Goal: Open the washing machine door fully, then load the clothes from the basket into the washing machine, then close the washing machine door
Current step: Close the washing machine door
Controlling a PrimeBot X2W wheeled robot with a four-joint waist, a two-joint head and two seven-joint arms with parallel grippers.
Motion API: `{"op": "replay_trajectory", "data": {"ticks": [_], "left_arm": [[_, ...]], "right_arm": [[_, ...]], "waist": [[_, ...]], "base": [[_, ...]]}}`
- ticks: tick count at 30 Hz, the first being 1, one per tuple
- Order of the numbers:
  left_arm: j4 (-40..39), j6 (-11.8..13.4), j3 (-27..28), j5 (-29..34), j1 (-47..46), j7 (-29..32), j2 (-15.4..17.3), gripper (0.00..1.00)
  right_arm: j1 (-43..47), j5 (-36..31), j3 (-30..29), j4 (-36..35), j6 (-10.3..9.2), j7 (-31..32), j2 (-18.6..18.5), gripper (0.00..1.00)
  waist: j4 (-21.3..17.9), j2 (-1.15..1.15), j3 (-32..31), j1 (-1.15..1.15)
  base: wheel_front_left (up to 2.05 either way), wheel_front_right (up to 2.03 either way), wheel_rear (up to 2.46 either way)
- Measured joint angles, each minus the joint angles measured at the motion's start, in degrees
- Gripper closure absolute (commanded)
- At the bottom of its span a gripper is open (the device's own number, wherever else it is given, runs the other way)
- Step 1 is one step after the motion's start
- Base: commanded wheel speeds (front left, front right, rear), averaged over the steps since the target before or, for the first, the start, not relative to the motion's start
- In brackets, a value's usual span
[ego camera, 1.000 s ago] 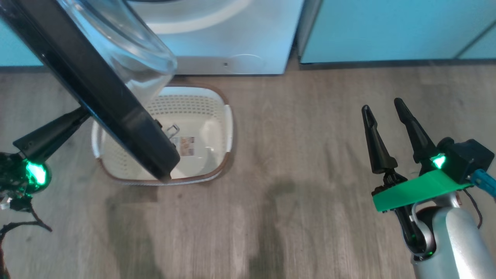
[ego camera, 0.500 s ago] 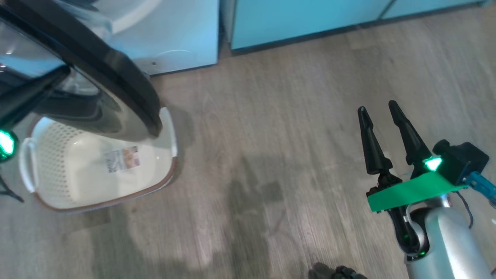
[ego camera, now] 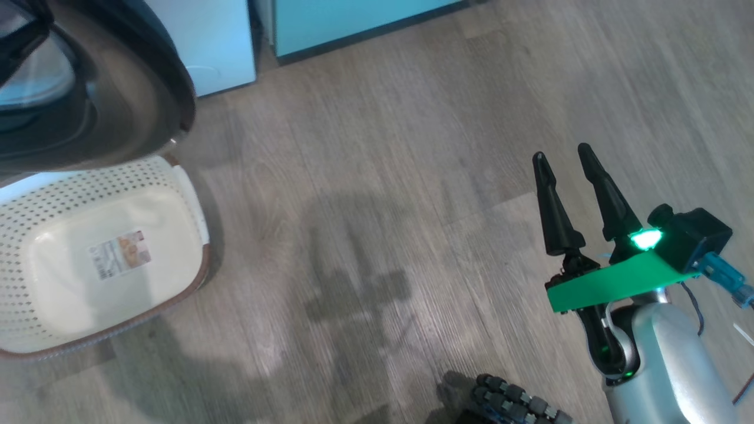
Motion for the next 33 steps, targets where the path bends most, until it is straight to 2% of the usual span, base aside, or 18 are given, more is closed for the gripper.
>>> {"op": "replay_trajectory", "data": {"ticks": [9,14,18,26,33], "left_arm": [[7.57,0.0,-0.73,3.09,-7.33,-4.32,0.49,1.0],[11.63,-0.09,-1.24,4.15,-10.78,-6.39,0.12,1.0],[13.92,-1.14,-1.87,4.68,-11.81,-6.91,-0.07,1.0],[13.82,-4.67,-2.4,3.53,-8.55,-5.24,-2.03,1.0],[9.95,-9.05,1.47,-1.05,2.02,-7.25,-8.26,1.0]], "right_arm": [[-1.09,0.51,0.59,1.27,0.0,-0.69,0.04,0.0],[-1.71,0.51,0.71,1.29,0.0,-0.69,0.05,0.0],[-1.81,0.51,0.82,1.29,0.0,-0.69,0.05,0.0],[-1.75,0.44,0.46,1.12,0.0,-0.6,0.05,0.0],[-1.72,-0.57,0.12,0.8,0.0,0.09,0.05,0.0]], "waist": [[-3.48,0.0,1.19,0.0],[-4.17,0.01,0.89,0.0],[-4.17,0.01,0.45,0.0],[-1.14,0.0,-0.26,0.0],[4.03,0.0,-1.43,0.0]], "base": [[0.0,0.0,0.0],[0.0,0.0,0.0],[0.0,0.0,0.0],[0.0,0.0,0.0],[0.0,0.0,0.0]]}}
